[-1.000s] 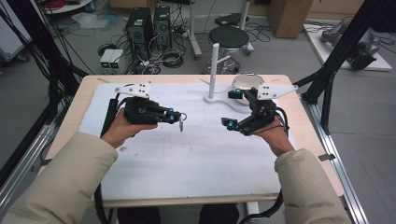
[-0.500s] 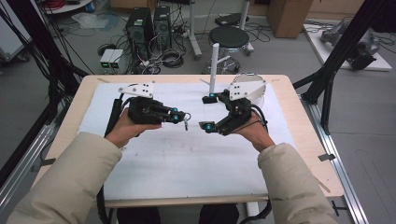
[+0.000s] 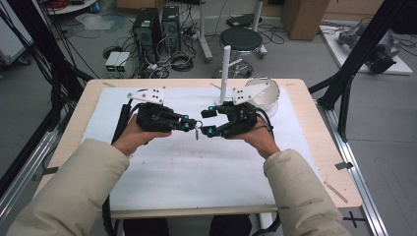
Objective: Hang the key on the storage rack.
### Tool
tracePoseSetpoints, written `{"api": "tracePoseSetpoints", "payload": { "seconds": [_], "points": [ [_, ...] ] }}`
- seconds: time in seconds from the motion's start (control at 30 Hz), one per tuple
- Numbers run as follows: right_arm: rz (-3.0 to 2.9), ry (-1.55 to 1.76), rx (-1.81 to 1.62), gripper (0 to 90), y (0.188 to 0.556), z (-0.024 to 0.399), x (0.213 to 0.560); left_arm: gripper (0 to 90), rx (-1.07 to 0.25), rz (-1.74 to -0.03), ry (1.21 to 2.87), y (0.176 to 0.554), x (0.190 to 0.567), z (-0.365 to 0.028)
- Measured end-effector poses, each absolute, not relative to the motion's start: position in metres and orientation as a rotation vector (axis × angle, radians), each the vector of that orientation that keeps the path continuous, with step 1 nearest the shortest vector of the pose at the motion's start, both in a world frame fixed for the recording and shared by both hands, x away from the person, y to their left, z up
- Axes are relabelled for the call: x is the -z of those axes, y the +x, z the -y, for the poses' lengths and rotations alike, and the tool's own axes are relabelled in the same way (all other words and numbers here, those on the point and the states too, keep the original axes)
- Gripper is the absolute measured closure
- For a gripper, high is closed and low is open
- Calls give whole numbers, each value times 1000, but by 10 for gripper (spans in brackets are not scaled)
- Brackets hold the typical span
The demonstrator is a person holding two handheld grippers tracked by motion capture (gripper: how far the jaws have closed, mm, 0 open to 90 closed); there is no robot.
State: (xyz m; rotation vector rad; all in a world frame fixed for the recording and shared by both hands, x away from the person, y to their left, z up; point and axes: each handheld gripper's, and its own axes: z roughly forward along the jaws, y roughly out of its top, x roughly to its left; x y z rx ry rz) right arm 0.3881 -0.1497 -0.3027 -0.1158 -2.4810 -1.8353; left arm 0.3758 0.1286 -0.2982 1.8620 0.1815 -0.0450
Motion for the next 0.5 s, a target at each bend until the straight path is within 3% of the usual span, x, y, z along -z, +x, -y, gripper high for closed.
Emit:
{"api": "tracePoseSetpoints", "payload": {
  "seconds": [0.3, 0.5],
  "points": [
    [2459, -90, 1780, 654, 389, 145, 306, 882, 48, -173, 1861, 376, 298, -130],
    [2456, -96, 1788, 749, 390, 145, 305, 882, 44, -170, 1860, 375, 298, -131]
  ]
}}
